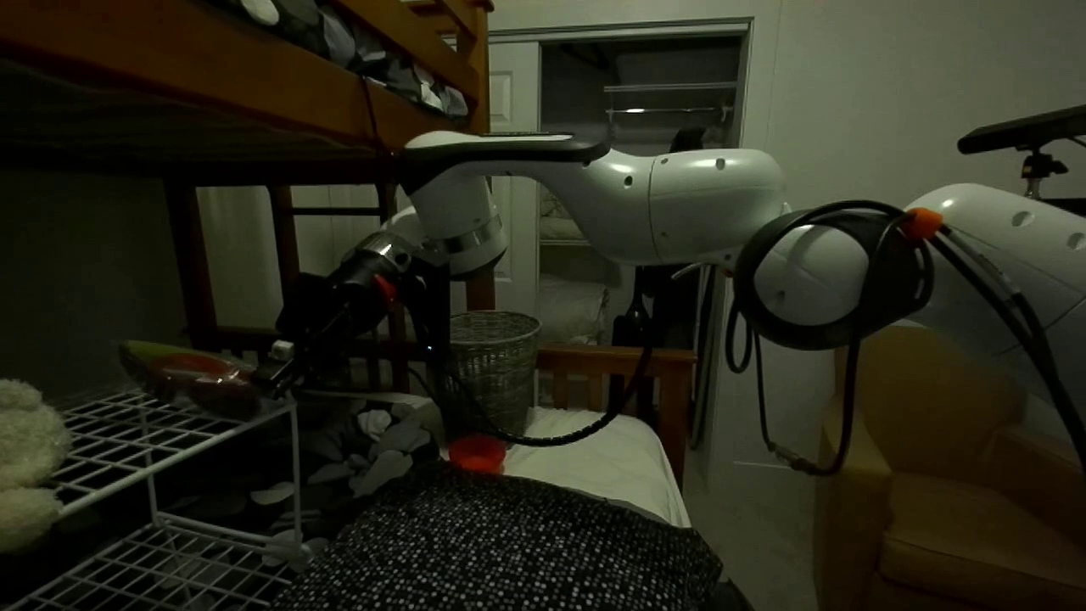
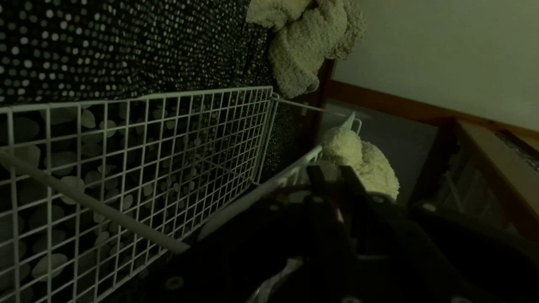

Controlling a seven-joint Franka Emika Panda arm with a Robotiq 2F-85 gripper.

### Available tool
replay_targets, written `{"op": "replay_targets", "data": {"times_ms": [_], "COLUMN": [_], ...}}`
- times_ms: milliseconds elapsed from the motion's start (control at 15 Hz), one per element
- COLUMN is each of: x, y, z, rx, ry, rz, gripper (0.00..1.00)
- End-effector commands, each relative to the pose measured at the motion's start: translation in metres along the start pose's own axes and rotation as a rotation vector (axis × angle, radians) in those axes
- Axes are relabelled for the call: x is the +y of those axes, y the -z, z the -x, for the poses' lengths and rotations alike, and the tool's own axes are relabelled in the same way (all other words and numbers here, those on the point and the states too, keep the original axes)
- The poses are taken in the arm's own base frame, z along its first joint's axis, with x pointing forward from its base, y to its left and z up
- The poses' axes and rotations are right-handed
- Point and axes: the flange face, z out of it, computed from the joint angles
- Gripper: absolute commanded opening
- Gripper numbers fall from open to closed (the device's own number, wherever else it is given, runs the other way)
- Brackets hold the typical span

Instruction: Put the pair of glasses on the top rack on the left

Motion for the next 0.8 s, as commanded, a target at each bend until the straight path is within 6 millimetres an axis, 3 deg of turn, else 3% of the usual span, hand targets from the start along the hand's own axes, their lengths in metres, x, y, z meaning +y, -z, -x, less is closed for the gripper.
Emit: {"op": "replay_targets", "data": {"times_ms": [0,600,667,733], "x": [-0.005,-0.013,-0.016,-0.019], "y": [0.003,0.014,0.013,0.013], "z": [-0.009,-0.014,-0.014,-0.014], "rx": [0.018,0.066,0.056,0.054], "ry": [0.021,-0.01,-0.021,-0.027], "rz": [0.066,0.104,0.107,0.11], "gripper": [0.03,0.03,0.38,0.39]}}
